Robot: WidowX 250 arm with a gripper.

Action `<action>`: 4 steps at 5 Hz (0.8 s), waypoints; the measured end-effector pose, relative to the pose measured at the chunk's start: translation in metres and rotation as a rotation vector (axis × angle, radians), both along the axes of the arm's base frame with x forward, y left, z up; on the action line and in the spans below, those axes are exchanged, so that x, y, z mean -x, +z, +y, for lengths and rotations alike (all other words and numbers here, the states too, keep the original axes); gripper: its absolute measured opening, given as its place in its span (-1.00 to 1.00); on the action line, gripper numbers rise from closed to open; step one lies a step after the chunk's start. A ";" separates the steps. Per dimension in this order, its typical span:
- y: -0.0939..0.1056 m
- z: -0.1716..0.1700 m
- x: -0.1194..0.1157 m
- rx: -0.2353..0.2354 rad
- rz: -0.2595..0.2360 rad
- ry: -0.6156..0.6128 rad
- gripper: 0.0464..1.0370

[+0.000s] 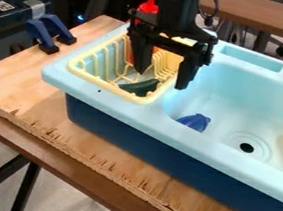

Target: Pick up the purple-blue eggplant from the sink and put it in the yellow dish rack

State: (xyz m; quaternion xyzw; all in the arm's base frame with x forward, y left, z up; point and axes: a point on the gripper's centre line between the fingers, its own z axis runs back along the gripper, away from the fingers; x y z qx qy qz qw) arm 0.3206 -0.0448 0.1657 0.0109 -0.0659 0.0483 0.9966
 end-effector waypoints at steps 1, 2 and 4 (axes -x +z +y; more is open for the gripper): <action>-0.011 0.000 0.001 -0.006 0.038 0.000 0.93; -0.014 -0.014 -0.011 -0.071 0.075 0.006 0.93; 0.005 -0.035 -0.019 -0.106 0.053 -0.077 0.93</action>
